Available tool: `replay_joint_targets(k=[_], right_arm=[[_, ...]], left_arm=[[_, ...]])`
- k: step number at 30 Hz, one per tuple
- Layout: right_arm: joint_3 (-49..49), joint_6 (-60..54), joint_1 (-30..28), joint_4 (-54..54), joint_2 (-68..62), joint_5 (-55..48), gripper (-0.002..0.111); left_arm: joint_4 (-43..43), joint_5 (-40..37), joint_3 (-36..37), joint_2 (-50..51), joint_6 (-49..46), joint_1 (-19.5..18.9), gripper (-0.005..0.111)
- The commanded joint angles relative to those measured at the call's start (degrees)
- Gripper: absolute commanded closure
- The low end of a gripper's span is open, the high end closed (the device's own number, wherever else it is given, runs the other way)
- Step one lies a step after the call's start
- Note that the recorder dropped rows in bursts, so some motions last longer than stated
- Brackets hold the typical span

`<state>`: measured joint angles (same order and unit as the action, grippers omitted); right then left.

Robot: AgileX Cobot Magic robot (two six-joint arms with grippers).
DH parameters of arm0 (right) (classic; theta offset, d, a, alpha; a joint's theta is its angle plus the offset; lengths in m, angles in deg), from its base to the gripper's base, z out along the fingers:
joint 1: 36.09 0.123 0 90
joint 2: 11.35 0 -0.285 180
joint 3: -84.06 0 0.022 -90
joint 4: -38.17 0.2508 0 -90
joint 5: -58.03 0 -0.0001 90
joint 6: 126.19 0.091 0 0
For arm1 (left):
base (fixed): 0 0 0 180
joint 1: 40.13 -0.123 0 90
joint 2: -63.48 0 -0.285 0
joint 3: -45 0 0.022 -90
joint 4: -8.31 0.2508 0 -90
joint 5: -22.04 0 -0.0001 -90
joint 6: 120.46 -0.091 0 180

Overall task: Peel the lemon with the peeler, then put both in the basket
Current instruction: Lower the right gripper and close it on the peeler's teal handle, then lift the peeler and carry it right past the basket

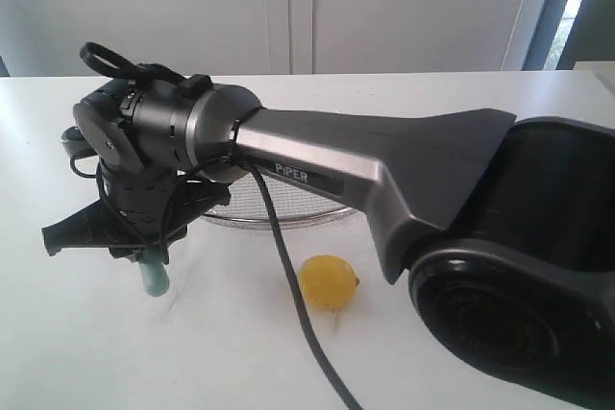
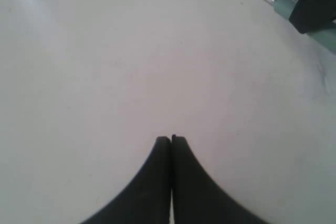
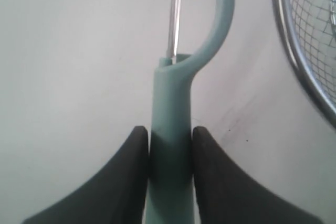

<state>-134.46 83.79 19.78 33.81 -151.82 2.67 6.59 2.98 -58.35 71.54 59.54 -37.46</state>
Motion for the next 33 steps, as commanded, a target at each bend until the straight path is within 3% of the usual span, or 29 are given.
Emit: replay_joint_targets(k=[1,25,33], right_arm=[[-0.16,0.30,0.03,0.09,2.00,-0.90,0.108],[-0.16,-0.27,-0.22,-0.02,6.98,-3.67,0.108],[-0.16,-3.67,-4.61,4.36,9.51,-5.16,0.108]], left_arm=[[0.06,-0.16,0.57,-0.27,0.00,-0.14,0.107],[0.06,-0.16,0.57,-0.27,0.00,-0.14,0.107],[0.06,-0.16,0.57,-0.27,0.00,-0.14,0.107]])
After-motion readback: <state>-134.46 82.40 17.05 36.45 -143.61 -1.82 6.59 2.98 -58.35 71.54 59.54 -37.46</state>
